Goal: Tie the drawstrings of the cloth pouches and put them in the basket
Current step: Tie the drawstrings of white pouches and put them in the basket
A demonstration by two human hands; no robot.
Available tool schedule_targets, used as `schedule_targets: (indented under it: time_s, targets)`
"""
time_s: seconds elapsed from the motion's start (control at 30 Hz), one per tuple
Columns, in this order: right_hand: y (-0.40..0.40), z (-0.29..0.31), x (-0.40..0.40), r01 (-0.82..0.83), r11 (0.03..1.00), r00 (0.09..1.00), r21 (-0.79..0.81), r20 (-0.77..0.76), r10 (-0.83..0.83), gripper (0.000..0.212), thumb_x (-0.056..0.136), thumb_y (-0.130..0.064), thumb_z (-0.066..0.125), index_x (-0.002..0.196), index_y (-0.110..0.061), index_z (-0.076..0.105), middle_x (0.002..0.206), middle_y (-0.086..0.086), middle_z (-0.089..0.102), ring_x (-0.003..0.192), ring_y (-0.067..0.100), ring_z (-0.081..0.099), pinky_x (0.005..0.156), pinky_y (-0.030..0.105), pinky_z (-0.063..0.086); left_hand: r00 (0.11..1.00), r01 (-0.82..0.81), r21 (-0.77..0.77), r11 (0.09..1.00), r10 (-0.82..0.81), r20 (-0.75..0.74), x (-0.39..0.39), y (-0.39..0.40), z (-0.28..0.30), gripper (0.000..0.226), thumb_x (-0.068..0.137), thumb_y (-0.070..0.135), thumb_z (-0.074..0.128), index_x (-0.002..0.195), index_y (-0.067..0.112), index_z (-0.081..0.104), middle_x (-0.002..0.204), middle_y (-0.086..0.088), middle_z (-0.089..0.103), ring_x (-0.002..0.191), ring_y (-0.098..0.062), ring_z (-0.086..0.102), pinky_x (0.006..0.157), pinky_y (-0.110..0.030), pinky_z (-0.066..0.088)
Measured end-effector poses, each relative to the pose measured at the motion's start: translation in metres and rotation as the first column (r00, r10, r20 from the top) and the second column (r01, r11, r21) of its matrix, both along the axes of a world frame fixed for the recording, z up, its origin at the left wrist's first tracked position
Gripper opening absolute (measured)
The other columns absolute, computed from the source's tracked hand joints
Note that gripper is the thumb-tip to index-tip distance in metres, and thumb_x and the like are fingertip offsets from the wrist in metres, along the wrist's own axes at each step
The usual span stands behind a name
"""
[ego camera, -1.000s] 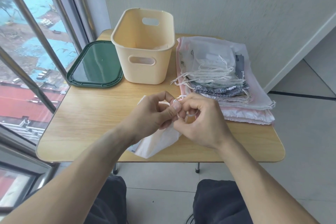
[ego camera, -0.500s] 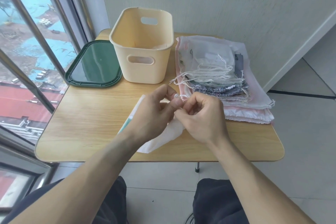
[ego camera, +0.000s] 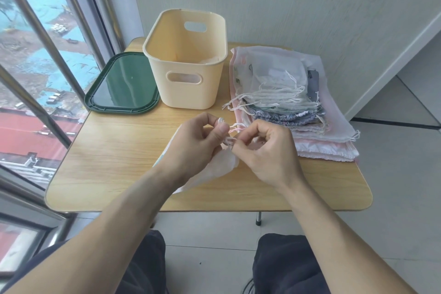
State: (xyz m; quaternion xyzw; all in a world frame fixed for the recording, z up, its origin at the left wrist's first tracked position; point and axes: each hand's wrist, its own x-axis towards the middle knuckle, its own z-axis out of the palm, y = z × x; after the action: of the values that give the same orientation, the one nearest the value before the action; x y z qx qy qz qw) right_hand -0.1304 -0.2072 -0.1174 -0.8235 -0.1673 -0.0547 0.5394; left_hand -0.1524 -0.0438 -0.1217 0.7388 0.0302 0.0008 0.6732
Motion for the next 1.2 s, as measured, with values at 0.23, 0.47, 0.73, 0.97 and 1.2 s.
schedule_targets:
  time_s: [0.23,0.47,0.73,0.97,1.2]
  targets:
    - [-0.0013,-0.002,0.0001,0.009,0.995,0.979,-0.1,0.203,0.011,0.014,0.075,-0.005,0.08,0.077,-0.015,0.071,0.081,-0.003,0.069,0.079,0.011,0.061,0.071,0.006,0.043,0.988,-0.017,-0.208,0.978,-0.015,-0.154,-0.0002,0.0002,0.0049,0.019,0.101,0.025,0.053,0.091,0.008,0.051,0.052,0.001,0.048,0.042,-0.009,0.035,0.043,-0.017,0.029]
    - [-0.001,-0.0077,0.0017,-0.027,0.982,0.95,-0.188,0.302,0.084,0.013,0.077,-0.002,0.078,0.079,-0.014,0.078,0.077,-0.004,0.067,0.064,0.01,0.06,0.065,0.008,0.041,0.96,-0.088,-0.273,0.958,0.008,-0.281,0.0027,-0.0005,0.001,0.022,0.099,0.027,0.056,0.086,0.01,0.052,0.05,0.0,0.05,0.047,-0.011,0.039,0.05,-0.02,0.031]
    - [-0.0039,-0.0058,0.001,-0.085,0.975,0.965,-0.204,0.226,0.131,0.008,0.077,-0.01,0.084,0.081,-0.013,0.077,0.078,-0.006,0.07,0.064,0.009,0.066,0.061,0.016,0.051,0.962,-0.076,-0.22,0.973,0.013,-0.272,0.0019,0.0004,0.0003,0.023,0.098,0.028,0.059,0.089,0.008,0.054,0.051,-0.004,0.052,0.042,-0.012,0.038,0.044,-0.019,0.031]
    - [-0.0053,-0.0071,0.002,-0.117,0.928,0.963,-0.355,0.188,0.193,0.011,0.085,-0.014,0.076,0.077,-0.016,0.069,0.075,-0.009,0.064,0.066,0.009,0.058,0.062,0.019,0.045,0.964,-0.05,-0.159,0.986,0.006,-0.266,0.0023,0.0034,-0.0024,0.026,0.095,0.032,0.064,0.089,0.008,0.057,0.053,-0.006,0.054,0.046,-0.016,0.037,0.051,-0.028,0.026]
    - [-0.006,-0.0044,-0.004,-0.216,0.895,0.968,-0.391,0.032,0.248,0.011,0.075,-0.015,0.073,0.07,-0.016,0.064,0.074,-0.007,0.064,0.071,0.009,0.06,0.065,0.025,0.05,0.975,-0.133,0.086,0.987,0.146,-0.168,0.0065,0.0041,-0.0038,0.025,0.095,0.026,0.066,0.085,0.005,0.059,0.066,-0.007,0.066,0.048,-0.017,0.053,0.047,-0.025,0.04]
